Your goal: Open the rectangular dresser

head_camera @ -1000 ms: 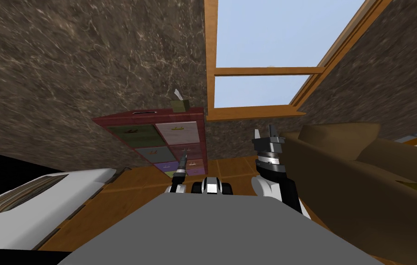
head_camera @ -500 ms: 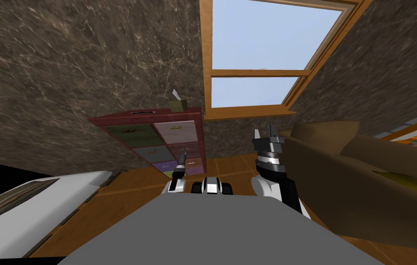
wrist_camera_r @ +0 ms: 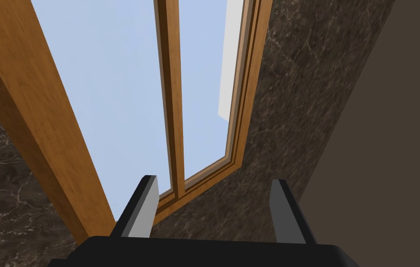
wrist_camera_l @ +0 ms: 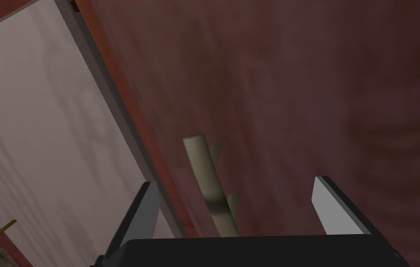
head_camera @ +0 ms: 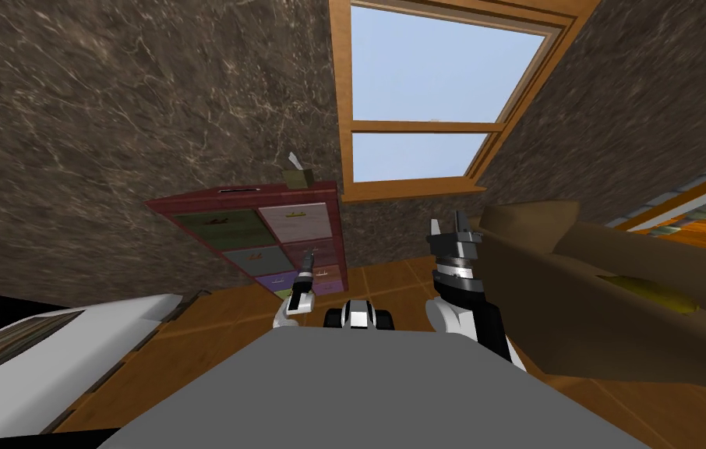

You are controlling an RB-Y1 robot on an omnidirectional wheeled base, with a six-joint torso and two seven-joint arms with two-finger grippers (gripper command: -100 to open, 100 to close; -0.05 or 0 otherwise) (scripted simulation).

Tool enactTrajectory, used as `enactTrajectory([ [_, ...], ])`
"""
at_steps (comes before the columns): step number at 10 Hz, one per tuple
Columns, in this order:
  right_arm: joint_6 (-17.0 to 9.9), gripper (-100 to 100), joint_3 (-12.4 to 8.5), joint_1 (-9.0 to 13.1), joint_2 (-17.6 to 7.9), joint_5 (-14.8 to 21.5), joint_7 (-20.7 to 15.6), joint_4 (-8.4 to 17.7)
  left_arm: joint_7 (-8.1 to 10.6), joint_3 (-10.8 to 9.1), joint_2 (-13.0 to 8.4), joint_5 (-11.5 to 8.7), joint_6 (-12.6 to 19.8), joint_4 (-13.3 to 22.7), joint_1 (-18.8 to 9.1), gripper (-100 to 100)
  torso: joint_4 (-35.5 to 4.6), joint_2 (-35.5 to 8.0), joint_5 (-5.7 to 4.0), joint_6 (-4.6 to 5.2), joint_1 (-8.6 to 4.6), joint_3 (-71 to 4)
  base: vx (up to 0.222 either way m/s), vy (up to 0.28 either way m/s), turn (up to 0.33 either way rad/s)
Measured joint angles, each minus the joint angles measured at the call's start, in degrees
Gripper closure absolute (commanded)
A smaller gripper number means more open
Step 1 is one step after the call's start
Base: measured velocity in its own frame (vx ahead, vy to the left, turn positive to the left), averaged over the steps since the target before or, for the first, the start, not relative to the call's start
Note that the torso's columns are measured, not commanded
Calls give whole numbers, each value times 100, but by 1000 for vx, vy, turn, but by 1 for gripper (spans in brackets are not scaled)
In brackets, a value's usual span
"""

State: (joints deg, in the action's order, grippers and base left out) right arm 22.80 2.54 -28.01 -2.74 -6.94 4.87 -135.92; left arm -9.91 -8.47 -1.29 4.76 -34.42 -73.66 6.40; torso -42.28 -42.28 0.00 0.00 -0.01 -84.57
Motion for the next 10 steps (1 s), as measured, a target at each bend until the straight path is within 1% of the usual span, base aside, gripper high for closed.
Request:
enactTrajectory([
  [1,0,0,0,-1,0,0,0,0,-2,-9,-2,-2,7,12,-15,100,1,6,0,-2,2,-3,31,10,94],
  [4,0,0,-1,-2,-1,0,0,-1,20,223,69,61,-83,-338,427,100,12,34,5,0,15,-21,64,13,82],
  [6,1,0,-1,-2,-1,0,0,-1,23,353,93,96,-213,-413,666,100,-1,1,0,1,2,-1,66,20,67],
  [7,0,0,-1,-2,0,0,0,0,44,426,91,112,-250,-522,809,100,-3,-9,-1,0,-3,6,56,3,79],
  [8,0,0,-1,-2,0,0,0,0,64,481,83,121,-300,-556,900,100,-3,-10,-2,1,-5,7,58,1,69],
  [10,0,0,-1,-2,0,0,0,0,74,633,128,164,-380,-743,1174,100,0,0,0,0,1,0,45,4,41],
])
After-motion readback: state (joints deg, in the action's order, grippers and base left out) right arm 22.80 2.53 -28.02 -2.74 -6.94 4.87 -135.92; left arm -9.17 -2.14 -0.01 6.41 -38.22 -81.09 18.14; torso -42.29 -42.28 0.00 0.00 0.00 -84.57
